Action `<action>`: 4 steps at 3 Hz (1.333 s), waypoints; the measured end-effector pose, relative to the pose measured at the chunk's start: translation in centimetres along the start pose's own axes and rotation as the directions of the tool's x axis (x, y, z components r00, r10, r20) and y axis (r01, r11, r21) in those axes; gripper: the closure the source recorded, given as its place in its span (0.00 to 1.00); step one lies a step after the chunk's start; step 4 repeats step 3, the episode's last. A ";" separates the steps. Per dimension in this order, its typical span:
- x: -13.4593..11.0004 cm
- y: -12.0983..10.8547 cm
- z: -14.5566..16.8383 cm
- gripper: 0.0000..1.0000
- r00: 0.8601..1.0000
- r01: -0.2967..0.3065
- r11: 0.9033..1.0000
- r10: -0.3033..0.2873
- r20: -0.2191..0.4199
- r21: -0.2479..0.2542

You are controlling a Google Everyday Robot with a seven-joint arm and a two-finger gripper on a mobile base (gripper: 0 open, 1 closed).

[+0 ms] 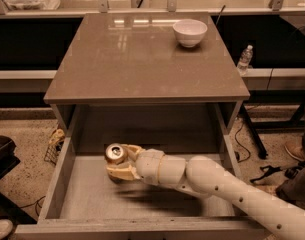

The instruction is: Place orange can into top drawer

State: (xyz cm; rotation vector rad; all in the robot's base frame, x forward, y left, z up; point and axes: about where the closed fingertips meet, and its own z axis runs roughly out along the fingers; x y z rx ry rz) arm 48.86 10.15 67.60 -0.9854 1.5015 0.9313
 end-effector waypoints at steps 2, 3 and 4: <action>-0.1 0.2 0.2 0.00 1.000 0.001 1.000 -0.001 0.000 -0.006; -0.1 0.2 0.2 0.00 1.000 0.001 1.000 -0.001 0.000 -0.006; -0.1 0.2 0.2 0.00 1.000 0.001 1.000 -0.001 0.000 -0.006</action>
Offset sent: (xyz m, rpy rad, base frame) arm -0.0006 0.0014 0.0002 0.0003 -0.0003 0.0029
